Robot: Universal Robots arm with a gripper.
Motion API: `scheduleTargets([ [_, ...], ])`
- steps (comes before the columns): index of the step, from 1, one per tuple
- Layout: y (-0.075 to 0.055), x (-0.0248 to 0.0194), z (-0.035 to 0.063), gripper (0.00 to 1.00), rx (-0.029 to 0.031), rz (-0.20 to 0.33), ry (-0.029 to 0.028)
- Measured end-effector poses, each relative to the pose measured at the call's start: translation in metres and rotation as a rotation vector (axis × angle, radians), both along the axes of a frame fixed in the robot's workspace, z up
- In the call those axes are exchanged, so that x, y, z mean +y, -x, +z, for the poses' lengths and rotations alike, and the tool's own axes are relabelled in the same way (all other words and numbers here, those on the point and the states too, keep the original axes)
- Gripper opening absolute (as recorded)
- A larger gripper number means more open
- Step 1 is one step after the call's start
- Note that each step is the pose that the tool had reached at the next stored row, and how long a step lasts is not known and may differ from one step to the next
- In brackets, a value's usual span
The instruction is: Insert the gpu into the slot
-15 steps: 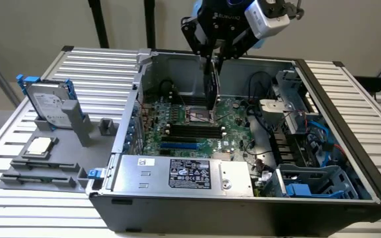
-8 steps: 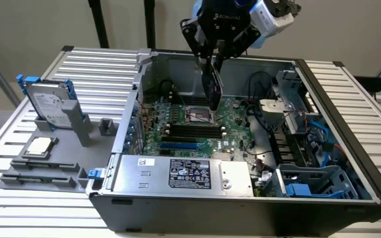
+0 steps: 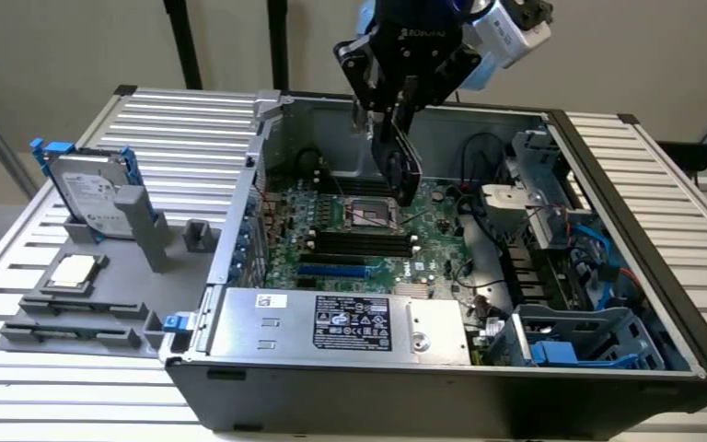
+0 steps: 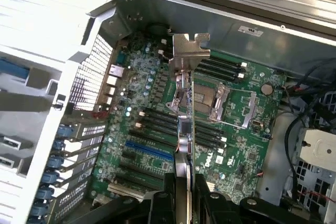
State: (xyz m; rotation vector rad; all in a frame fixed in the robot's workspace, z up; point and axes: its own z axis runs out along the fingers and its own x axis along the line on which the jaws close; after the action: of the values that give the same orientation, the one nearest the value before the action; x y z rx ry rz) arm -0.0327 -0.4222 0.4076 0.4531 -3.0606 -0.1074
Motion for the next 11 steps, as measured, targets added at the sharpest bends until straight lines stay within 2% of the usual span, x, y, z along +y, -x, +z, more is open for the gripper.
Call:
scheduleTargets([
  [11,0.0001,0.0,-0.0022,0.26,-0.0135,0.2,0.0001],
])
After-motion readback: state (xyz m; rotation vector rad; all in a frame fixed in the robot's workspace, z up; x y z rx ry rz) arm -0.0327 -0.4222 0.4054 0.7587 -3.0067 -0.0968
